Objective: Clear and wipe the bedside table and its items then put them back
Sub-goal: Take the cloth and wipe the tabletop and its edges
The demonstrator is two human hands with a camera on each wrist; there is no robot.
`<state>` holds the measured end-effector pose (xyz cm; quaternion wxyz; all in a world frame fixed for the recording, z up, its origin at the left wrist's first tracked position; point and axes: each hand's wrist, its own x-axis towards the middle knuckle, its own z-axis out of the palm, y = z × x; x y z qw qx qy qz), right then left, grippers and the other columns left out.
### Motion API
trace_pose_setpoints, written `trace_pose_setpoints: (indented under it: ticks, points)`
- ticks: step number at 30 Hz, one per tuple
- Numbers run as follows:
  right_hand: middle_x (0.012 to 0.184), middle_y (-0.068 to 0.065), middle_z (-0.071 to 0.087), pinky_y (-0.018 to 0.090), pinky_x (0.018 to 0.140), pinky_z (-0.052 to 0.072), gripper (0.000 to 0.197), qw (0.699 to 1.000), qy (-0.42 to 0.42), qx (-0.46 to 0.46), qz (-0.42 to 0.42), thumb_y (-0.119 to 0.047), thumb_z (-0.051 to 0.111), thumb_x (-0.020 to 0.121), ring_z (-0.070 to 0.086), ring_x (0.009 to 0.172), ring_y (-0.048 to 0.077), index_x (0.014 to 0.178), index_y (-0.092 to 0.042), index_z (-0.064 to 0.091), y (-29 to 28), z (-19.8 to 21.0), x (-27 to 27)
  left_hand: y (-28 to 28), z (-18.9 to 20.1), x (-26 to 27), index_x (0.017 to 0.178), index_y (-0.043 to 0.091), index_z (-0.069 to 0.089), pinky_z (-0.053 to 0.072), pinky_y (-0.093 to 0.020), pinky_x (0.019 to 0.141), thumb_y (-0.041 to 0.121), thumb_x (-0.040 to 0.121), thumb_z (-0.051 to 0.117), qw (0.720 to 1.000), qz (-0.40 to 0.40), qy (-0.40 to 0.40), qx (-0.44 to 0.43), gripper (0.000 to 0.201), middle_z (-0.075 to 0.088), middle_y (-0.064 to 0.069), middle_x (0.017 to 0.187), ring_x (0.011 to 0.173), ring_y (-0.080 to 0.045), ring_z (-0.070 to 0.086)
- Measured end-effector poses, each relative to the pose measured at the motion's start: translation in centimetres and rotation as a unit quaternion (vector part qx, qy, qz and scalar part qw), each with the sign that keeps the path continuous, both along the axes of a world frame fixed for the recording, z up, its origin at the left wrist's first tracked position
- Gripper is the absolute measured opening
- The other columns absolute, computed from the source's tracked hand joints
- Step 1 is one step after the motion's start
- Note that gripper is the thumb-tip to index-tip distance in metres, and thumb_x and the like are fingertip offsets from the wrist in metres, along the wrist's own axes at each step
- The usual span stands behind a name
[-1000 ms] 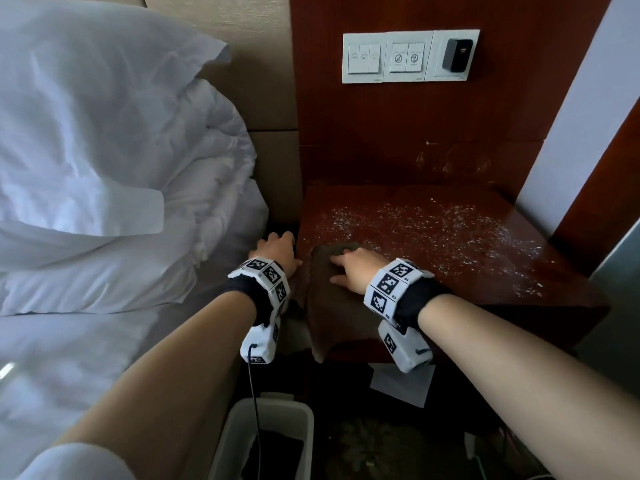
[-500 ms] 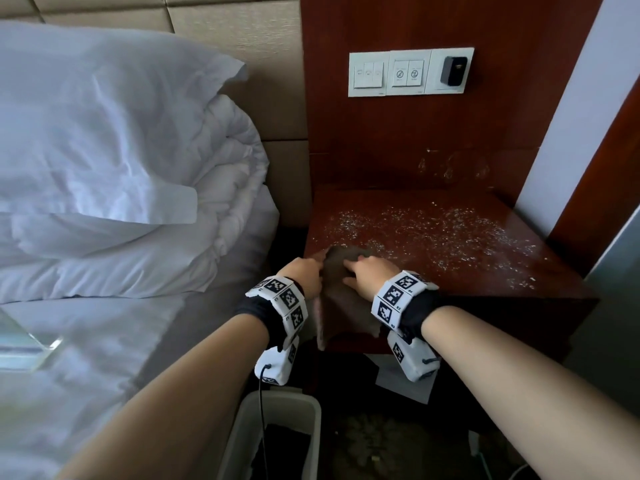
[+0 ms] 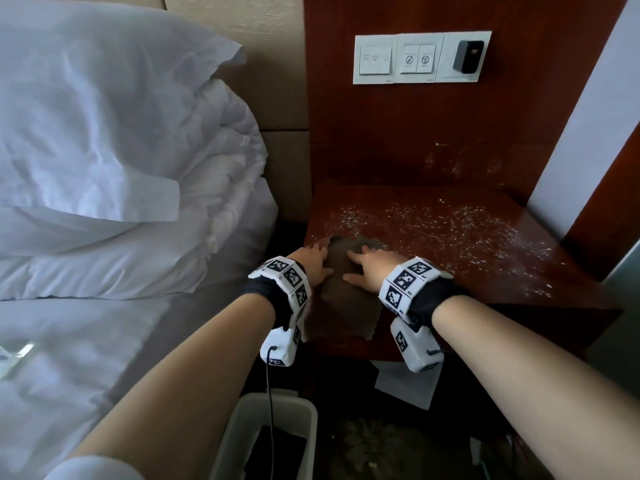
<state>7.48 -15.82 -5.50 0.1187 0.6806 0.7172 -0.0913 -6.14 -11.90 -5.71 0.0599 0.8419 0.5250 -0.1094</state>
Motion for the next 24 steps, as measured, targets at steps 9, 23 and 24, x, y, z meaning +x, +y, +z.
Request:
trace_pose_setpoints:
  ticks: [9, 23, 24]
  points:
    - [0.158, 0.014, 0.010, 0.042, 0.111, 0.028, 0.064, 1.000, 0.009, -0.010, 0.000, -0.048, 0.033, 0.098, 0.019, 0.143, 0.031, 0.151, -0.021, 0.010, 3.5, 0.1, 0.9, 3.6, 0.1, 1.5, 0.149, 0.003, 0.009, 0.024, -0.035, 0.113, 0.039, 0.100, 0.036, 1.000, 0.009, 0.007, -0.022, 0.067, 0.012, -0.015, 0.156, 0.142, -0.029, 0.019]
    - [0.157, 0.013, 0.012, 0.045, 0.112, 0.030, 0.066, 1.000, 0.006, -0.020, -0.008, -0.049, 0.037, 0.097, 0.021, 0.142, 0.032, 0.151, -0.022, 0.012, -0.7, 0.7, 0.4, 0.1, 0.4, 0.4, 0.148, 0.003, 0.017, 0.029, -0.034, 0.109, 0.040, 0.098, 0.039, 0.999, -0.020, 0.019, -0.021, 0.066, 0.021, -0.017, 0.152, 0.138, -0.030, 0.028]
    - [0.157, 0.013, 0.011, 0.044, 0.112, 0.029, 0.065, 1.000, 0.009, -0.019, -0.008, -0.049, 0.037, 0.097, 0.021, 0.142, 0.032, 0.151, -0.022, 0.013, -1.3, 0.8, 0.3, -0.5, 0.4, 0.2, 0.148, 0.003, 0.016, 0.029, -0.034, 0.109, 0.040, 0.098, 0.039, 0.999, -0.022, 0.019, -0.020, 0.066, 0.020, -0.017, 0.153, 0.139, -0.029, 0.027]
